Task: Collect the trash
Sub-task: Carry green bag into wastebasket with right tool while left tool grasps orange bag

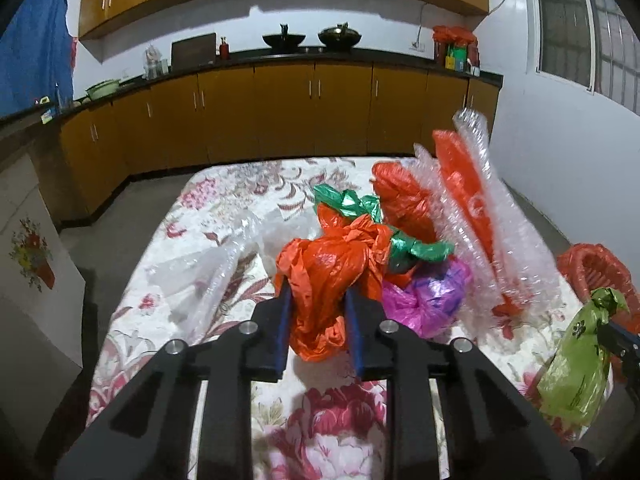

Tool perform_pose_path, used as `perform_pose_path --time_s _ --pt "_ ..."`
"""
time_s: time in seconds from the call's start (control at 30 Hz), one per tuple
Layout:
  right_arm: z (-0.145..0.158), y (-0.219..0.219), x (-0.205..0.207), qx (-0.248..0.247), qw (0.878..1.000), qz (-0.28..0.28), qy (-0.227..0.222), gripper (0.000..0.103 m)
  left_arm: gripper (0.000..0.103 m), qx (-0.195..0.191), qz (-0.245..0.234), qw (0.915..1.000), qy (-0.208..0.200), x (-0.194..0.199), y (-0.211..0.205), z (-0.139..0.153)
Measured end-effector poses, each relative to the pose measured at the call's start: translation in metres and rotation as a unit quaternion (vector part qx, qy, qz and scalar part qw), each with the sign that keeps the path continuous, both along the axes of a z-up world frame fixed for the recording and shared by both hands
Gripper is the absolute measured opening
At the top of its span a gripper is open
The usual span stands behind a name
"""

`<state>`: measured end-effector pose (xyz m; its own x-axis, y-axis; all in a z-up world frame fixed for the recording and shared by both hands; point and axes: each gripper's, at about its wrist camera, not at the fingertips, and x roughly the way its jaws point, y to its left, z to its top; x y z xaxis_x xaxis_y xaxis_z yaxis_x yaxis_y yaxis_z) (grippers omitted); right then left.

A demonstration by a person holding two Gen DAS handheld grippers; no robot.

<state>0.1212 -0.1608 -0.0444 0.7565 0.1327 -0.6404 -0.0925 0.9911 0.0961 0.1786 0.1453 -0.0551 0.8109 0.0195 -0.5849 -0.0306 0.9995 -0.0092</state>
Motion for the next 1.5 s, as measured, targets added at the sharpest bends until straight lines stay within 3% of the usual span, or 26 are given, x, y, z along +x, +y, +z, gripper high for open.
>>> perform_pose_path --time_s 0.37,0.67,1.17,1.5 --pt "0.019 -0.023 -0.021 0.002 1.000 -0.018 -0.026 0.005 0.024 -0.019 -0.015 0.9988 -0.042 -0.043 -0.013 0.050" --pt "0.035 -0.070 -0.034 -0.010 0.997 -0.061 -0.046 0.004 0.024 -0.053 -0.097 0.9928 -0.047 -0.056 -0.079 0.074" --pt "0.030 -0.186 -0.039 -0.031 0.982 -0.183 -0.040 0.004 0.024 -0.082 -0.239 0.9676 -0.008 -0.041 -0.231 0.050" --pt "0.024 -0.220 -0.026 -0.025 0.979 -0.200 -0.035 0.004 0.024 -0.079 -0.292 0.9530 0.024 -0.026 -0.300 0.026"
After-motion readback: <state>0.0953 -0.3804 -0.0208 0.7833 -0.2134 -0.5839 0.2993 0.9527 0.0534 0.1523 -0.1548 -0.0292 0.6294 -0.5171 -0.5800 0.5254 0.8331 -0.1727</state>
